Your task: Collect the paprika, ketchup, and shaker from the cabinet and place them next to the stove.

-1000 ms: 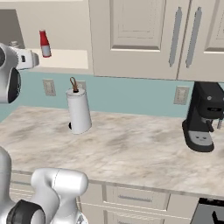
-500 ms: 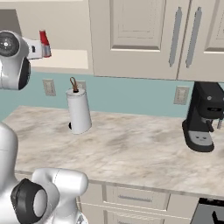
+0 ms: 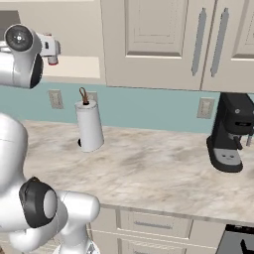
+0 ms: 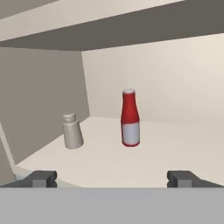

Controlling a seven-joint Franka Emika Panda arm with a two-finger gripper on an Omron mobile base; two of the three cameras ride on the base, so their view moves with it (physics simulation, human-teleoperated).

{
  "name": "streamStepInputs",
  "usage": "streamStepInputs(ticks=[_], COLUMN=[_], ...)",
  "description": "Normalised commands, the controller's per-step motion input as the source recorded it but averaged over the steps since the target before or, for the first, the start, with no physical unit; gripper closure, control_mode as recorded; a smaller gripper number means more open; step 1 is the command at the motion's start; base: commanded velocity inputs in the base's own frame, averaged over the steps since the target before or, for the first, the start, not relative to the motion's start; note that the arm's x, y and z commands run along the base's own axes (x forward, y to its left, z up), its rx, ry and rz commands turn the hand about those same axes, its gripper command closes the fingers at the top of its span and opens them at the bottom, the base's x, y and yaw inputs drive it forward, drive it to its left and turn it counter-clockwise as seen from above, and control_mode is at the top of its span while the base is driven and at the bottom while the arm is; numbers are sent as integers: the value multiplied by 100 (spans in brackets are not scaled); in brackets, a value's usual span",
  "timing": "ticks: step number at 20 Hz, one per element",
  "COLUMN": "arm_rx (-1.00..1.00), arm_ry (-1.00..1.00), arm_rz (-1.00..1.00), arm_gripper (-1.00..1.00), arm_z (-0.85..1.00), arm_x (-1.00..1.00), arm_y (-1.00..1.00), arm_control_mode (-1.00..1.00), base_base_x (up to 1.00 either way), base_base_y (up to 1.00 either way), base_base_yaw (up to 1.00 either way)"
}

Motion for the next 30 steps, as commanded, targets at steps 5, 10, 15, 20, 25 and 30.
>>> streamStepInputs(ticks=[5,10,15,20,25,30], arm_rx=[0,-1,-1,-4,-6,-5], arm_ry=[6,8,3,0,0,0], arm_rz=[0,0,0,0,0,0], arm_gripper=[-100,-100,-100,-100,-100,-100], arm_z=[0,0,4,2,0,0], arm_x=[61,60,42,30,30,30], arm_y=[0,0,4,16,19,19], arm_control_mode=[-100,-100,-100,-100,-100,-100], base_base_x=[0,0,0,0,0,0], base_base_y=[0,0,0,0,0,0], base_base_yaw=[0,0,0,0,0,0])
